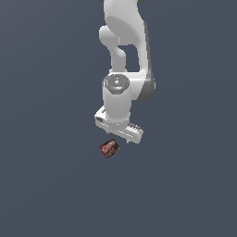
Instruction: Pick up the object and move it to a goal position.
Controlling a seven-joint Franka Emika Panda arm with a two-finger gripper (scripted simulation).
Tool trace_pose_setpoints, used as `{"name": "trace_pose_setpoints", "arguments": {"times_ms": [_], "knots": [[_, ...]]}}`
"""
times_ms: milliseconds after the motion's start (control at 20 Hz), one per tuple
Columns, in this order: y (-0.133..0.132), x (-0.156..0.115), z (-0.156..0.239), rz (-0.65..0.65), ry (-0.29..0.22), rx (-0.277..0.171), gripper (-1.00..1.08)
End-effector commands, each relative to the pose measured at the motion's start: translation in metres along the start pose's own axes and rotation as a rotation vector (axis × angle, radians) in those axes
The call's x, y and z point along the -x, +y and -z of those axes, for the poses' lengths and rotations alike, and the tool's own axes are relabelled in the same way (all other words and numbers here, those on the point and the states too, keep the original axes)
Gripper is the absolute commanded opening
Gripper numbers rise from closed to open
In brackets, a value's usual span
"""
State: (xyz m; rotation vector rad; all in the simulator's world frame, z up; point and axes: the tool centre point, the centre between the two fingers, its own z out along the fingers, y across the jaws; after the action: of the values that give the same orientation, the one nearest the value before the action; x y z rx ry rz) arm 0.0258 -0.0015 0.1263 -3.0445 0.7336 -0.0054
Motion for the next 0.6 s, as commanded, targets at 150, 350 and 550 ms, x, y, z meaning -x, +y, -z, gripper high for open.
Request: {"name": "trace_pose_setpoints", "arguments": {"times_ms": [150, 350, 550], "knots": [[0.014, -0.011, -0.025, -0.184, -0.002, 0.002, 1.00], [0.023, -0.017, -0.040, -0.288, -0.001, 0.005, 1.00], [0.030, -0.021, -0.050, -0.365, 0.000, 0.008, 1.00]]}}
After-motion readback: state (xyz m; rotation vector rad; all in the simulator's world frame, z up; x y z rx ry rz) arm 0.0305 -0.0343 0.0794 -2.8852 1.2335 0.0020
